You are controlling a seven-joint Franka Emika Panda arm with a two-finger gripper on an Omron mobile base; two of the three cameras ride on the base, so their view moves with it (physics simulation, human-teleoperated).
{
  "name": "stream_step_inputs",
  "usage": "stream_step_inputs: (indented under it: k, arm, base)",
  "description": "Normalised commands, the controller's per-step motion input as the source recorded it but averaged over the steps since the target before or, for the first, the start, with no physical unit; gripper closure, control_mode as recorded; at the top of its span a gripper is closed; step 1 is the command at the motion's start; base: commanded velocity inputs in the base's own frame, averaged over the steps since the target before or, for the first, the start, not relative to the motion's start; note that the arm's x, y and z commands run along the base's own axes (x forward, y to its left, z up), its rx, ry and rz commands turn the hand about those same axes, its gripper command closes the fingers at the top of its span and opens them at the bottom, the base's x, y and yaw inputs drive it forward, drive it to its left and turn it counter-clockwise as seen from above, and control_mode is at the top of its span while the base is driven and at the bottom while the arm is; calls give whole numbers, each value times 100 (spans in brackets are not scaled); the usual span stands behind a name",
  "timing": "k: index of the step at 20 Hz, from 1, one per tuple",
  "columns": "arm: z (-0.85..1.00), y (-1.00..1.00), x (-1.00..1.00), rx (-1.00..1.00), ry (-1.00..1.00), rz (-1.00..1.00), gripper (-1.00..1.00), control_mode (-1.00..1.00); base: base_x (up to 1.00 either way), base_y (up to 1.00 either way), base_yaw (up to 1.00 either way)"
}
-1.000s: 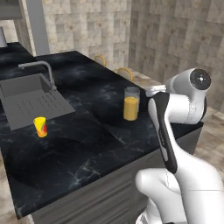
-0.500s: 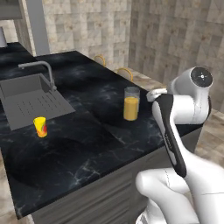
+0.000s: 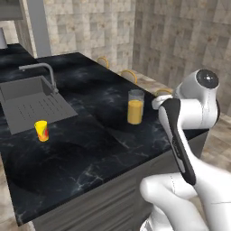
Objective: Place the pitcher and cup on the dining counter for serving.
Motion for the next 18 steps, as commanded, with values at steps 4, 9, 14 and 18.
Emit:
stream_step_inputs:
  k: [4, 9, 14, 18]
  arm:
    - [0, 0, 0, 0, 0, 0, -100, 100]
    - [0, 0, 0, 0, 0, 0, -100, 100]
    - [0, 0, 0, 0, 0, 0, -100, 100]
    - [0, 0, 0, 0, 0, 0, -100, 100]
  base:
    - [-92, 8, 1]
    - [-97, 45, 0]
    - [-33, 100, -13]
    - [0, 100, -26]
